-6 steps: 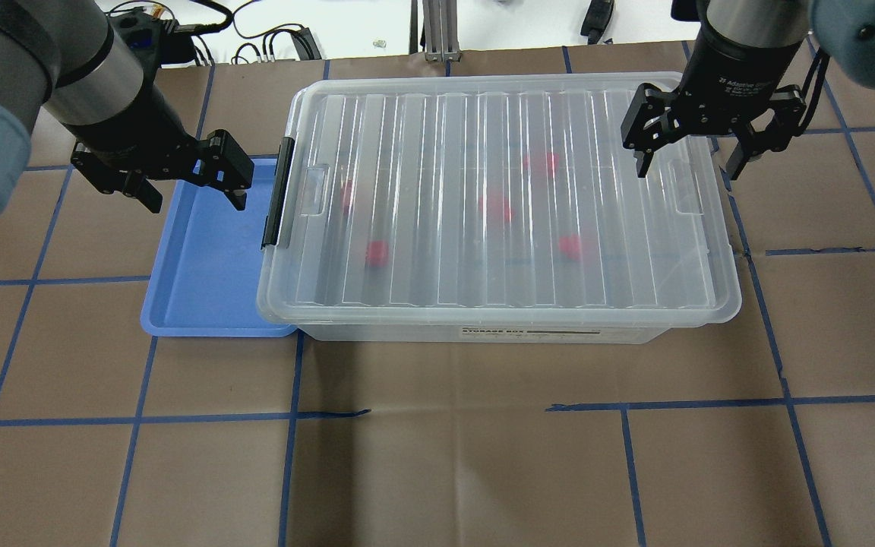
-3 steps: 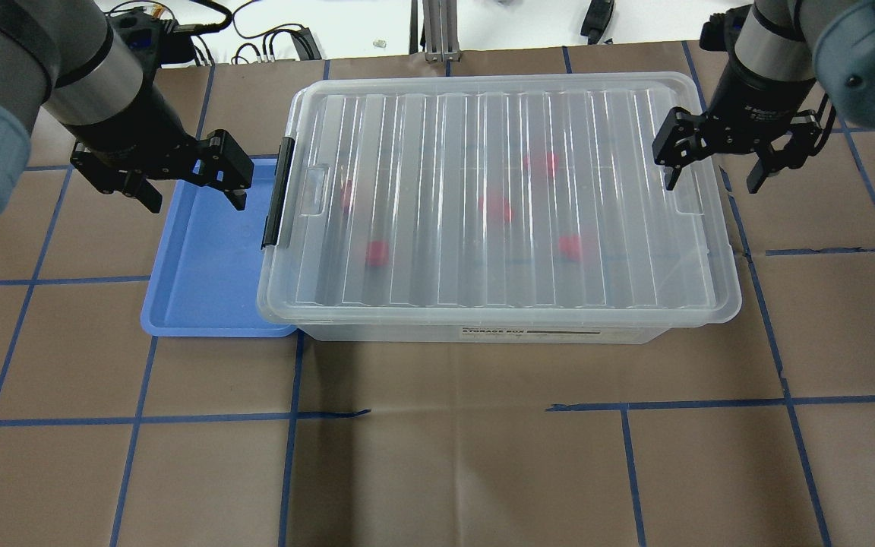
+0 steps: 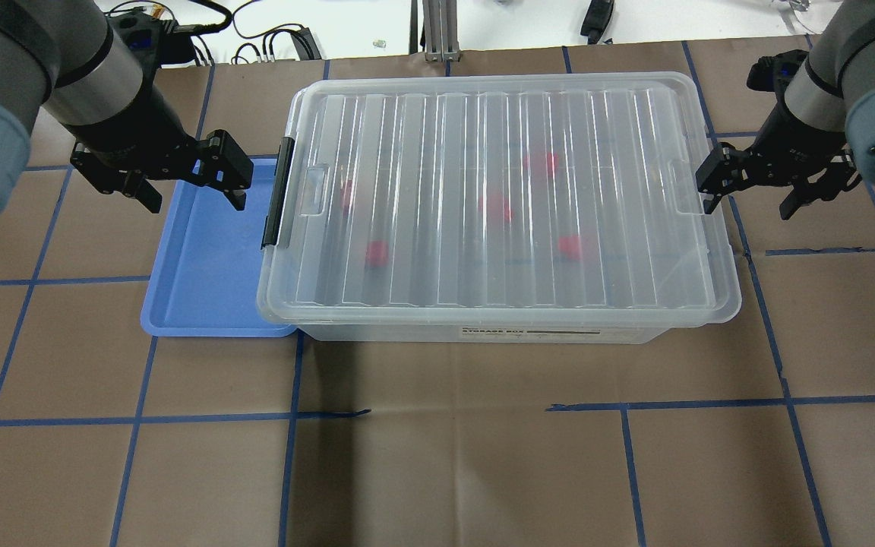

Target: Place red block in blue tray from box

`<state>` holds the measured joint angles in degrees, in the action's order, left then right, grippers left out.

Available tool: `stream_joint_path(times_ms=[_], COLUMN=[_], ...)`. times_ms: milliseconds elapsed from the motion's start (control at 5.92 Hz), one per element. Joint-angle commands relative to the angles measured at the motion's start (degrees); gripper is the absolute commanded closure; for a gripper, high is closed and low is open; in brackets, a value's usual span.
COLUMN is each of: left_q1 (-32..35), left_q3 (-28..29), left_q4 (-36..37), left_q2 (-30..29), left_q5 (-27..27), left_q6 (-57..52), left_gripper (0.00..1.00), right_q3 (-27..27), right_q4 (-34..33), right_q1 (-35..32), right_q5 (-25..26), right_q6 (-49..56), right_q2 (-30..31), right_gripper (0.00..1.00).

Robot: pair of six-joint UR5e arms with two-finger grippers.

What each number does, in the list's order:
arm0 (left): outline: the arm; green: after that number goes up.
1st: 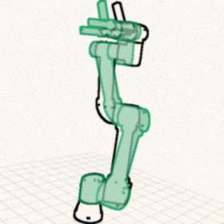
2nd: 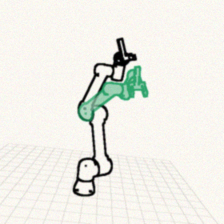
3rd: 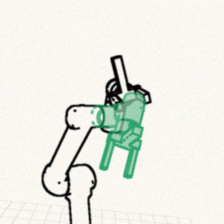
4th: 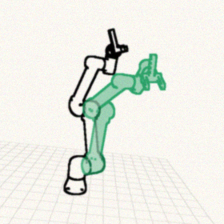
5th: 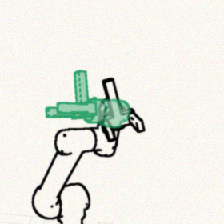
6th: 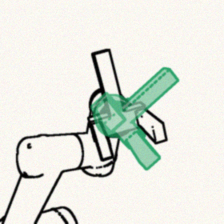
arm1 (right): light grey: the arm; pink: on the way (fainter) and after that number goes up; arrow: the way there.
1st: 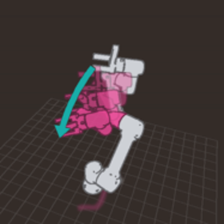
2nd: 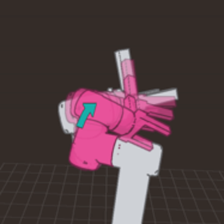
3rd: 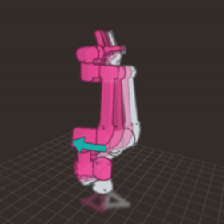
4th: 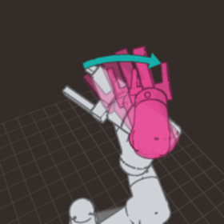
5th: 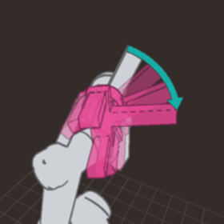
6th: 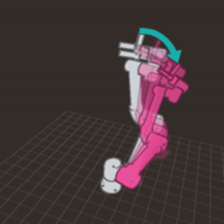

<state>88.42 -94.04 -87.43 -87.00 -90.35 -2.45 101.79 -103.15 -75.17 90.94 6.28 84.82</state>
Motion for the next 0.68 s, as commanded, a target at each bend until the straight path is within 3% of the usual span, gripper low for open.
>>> stream_joint_path(times_ms=[0,506], left_q1=[0.0,0.1], left_q3=[-0.1,-0.2], left_q4=[0.1,0.1], left_q2=[0.0,-0.3], left_q5=[0.0,0.1], left_q6=[0.0,-0.4], left_gripper=[0.02,0.02], right_q3=[0.9,1.4], right_q4=[-0.6,-3.3], right_q1=[0.1,0.6], right_q5=[0.0,0.4], right_q6=[0.5,4.8], right_q2=[-0.5,-1.7], right_gripper=[0.00,0.00])
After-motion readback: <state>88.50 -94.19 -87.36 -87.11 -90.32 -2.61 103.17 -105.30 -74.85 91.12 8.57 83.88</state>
